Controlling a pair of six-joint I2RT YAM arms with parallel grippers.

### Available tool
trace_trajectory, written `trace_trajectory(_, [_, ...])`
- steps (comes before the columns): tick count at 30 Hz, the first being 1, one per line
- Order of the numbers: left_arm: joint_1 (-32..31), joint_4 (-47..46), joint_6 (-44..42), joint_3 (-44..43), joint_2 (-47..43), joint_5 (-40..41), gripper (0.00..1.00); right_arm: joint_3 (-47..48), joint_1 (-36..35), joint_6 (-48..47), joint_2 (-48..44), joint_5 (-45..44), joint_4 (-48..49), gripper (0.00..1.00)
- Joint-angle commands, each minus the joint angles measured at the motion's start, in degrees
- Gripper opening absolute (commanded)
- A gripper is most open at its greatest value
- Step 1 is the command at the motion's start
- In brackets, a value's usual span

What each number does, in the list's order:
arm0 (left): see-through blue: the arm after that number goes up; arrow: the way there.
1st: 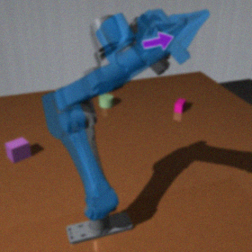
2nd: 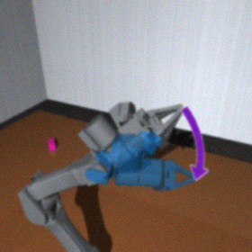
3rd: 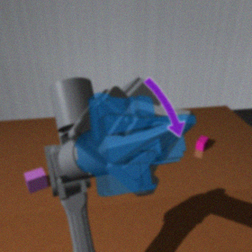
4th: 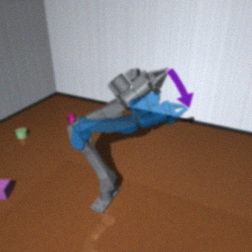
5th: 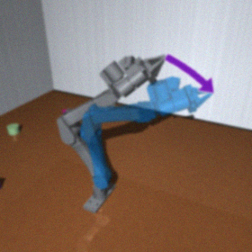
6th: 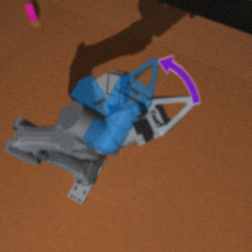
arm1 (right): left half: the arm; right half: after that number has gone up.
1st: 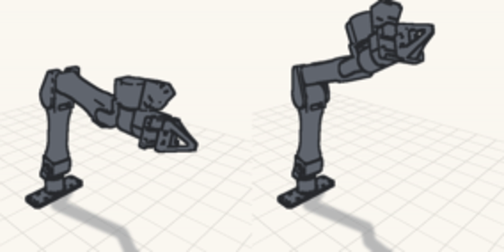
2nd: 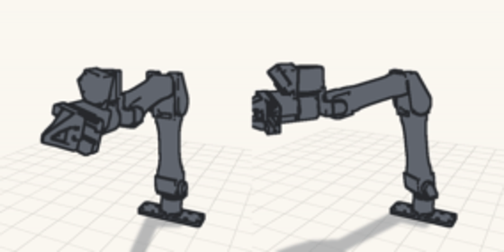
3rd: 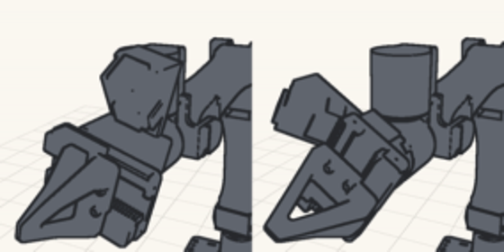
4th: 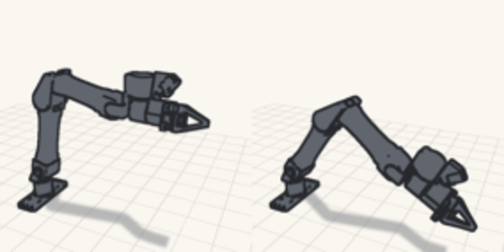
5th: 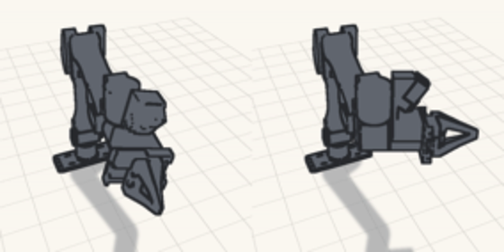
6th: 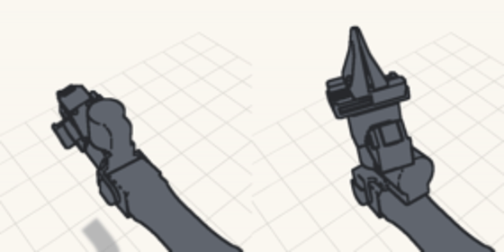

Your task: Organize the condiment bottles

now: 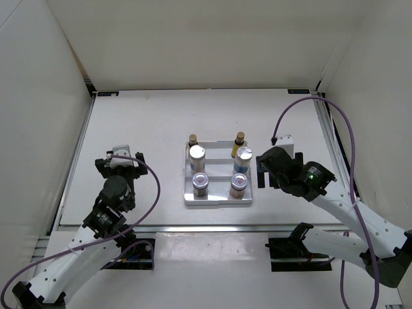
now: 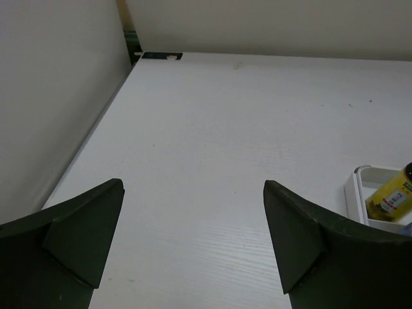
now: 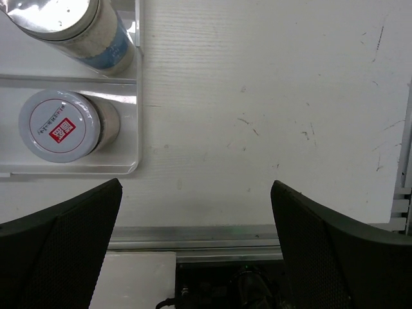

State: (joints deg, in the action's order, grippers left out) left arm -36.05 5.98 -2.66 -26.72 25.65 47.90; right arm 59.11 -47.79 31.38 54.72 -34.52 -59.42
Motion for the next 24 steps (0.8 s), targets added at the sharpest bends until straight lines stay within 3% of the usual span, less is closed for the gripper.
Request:
trace_trajectory(1, [0.3,-9.1,-5.9,1.3,-1.6,-0.1,1.00,1.7,-0.2,1.3,0.6,-3.4,-1.4,1.00])
trace_trajectory(9, [0.3,-8.3,-7.7,-1.2,5.7,2.2,1.00,1.1,-0.2,5.3,-0.8,-7.8,-4.0,1.00])
trace_trajectory(24, [0.3,-8.3,-7.2,-0.7,4.6,1.1,1.00,-0.1,-0.2,7.2,-5.8,-9.0,-4.0,1.00])
